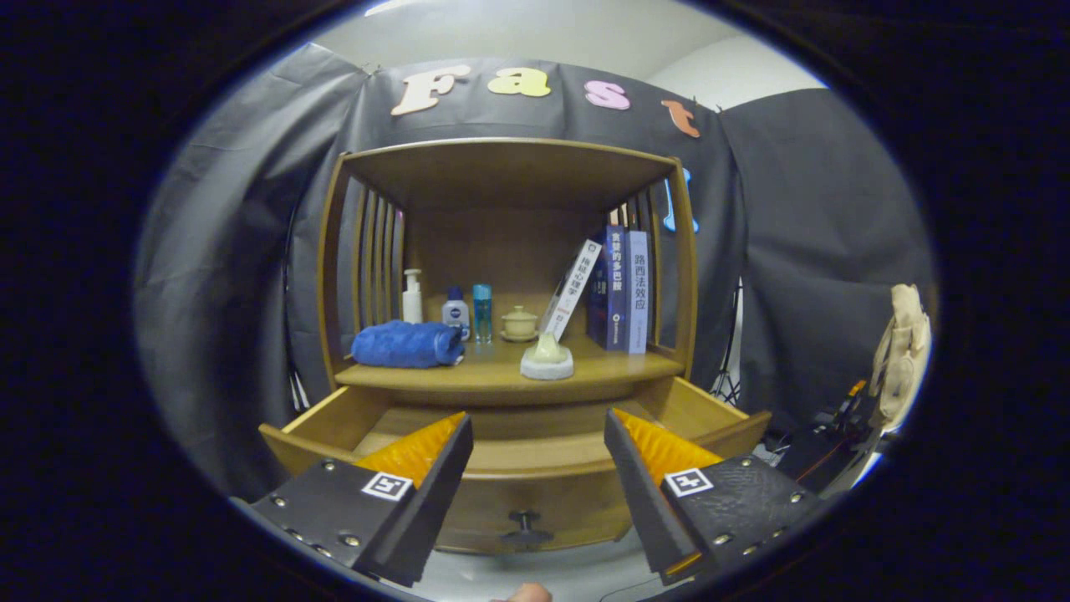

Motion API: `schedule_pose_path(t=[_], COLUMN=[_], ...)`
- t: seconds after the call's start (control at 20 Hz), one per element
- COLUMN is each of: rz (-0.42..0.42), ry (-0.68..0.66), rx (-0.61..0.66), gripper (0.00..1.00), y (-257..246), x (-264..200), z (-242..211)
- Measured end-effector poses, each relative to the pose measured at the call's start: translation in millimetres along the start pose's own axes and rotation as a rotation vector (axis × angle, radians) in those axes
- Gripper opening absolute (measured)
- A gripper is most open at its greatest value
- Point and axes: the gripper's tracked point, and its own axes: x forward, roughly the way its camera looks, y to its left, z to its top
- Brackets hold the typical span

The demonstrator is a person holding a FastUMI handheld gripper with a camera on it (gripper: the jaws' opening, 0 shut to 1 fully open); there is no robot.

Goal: Pull open the drawer, take out the items inside it, and place them on the countertop above the cabinet.

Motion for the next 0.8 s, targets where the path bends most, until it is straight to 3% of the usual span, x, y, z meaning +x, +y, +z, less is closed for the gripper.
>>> schedule_pose_path(t=[0.5,0.8], rz=[0.023,0.033], ry=[0.137,0.165], rx=[0.111,0.155], gripper=[0.96,0.96], y=[-1,3], x=[6,22], z=[-68,-84])
